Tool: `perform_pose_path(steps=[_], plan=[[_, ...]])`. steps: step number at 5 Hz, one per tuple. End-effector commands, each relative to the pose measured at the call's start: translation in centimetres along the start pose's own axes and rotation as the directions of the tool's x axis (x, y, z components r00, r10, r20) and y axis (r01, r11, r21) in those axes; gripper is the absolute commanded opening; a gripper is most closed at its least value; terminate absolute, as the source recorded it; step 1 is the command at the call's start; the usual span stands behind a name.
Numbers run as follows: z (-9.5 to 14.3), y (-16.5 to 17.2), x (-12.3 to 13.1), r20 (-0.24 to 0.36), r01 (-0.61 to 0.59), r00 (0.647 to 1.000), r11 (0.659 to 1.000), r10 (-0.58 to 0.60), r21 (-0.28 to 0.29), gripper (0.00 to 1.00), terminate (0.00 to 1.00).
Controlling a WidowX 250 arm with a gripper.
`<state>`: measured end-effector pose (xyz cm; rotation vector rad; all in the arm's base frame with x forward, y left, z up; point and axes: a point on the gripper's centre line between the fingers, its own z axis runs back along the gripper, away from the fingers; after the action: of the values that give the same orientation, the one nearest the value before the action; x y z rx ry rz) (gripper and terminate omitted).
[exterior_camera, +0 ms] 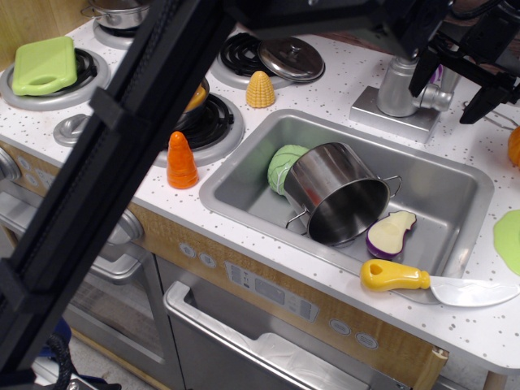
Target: Turn lever vertical to front
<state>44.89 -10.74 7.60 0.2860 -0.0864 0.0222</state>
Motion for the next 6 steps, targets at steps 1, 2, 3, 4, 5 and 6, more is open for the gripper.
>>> perform_pose_path(steps=[1,2,3,4,5,6], plan=[[0.0,0.0,0.0,0.000,0.000,1.000,1.000,0.000,0.000,1.00,0.00],[1.3,0.1,0.3,0.078,-0.032,0.997,0.999,0.029,0.040,1.00,0.00],[2.9,-0.1,0.3,0.121,-0.063,0.991,0.995,0.053,0.082,1.00,0.00],[4.0,0.1,0.3,0.192,-0.065,0.980,0.995,0.049,0.078,1.00,0.00],[5.0,0.7,1.1,0.234,-0.057,0.972,0.994,0.034,0.092,1.00,0.00],[5.0,1.2,2.0,0.282,-0.044,0.959,0.996,0.019,0.083,1.00,0.00]])
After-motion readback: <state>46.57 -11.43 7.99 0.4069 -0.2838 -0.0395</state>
